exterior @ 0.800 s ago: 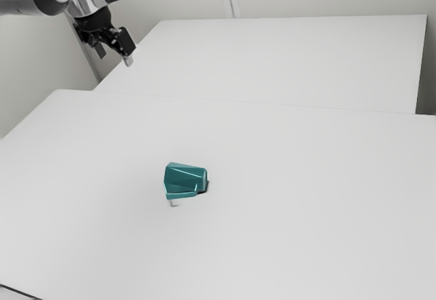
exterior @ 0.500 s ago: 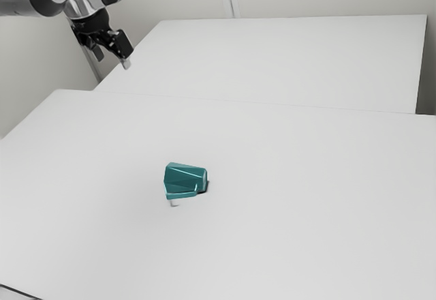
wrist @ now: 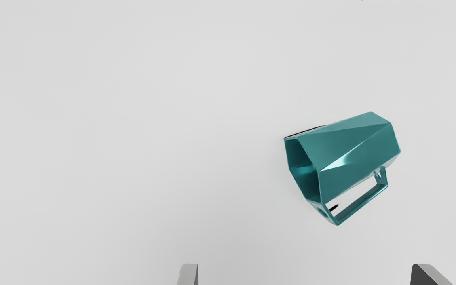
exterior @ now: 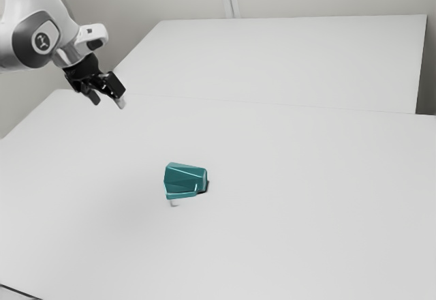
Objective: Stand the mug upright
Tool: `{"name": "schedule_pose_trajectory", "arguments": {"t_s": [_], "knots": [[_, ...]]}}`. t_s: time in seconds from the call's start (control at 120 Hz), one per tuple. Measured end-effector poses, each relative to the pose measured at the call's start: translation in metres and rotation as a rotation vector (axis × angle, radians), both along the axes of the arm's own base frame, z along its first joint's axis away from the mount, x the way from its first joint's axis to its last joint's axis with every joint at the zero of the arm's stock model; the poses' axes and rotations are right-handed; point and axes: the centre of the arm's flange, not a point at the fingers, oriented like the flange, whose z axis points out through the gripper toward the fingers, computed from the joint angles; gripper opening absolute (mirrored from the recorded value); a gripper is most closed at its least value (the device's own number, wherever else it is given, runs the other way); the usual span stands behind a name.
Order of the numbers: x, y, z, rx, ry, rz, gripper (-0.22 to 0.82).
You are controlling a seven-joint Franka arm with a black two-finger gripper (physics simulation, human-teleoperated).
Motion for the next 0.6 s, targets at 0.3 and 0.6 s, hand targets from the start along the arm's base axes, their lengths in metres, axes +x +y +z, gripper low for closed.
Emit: {"name": "schedule_pose_trajectory", "arguments": {"t_s": [0.3,0.6], "knots": [[-0.039,0.025,-0.089,-0.292,-0.023,0.158,0.58],[-0.061,0.056,-0.131,-0.526,-0.022,0.216,0.58]]}}
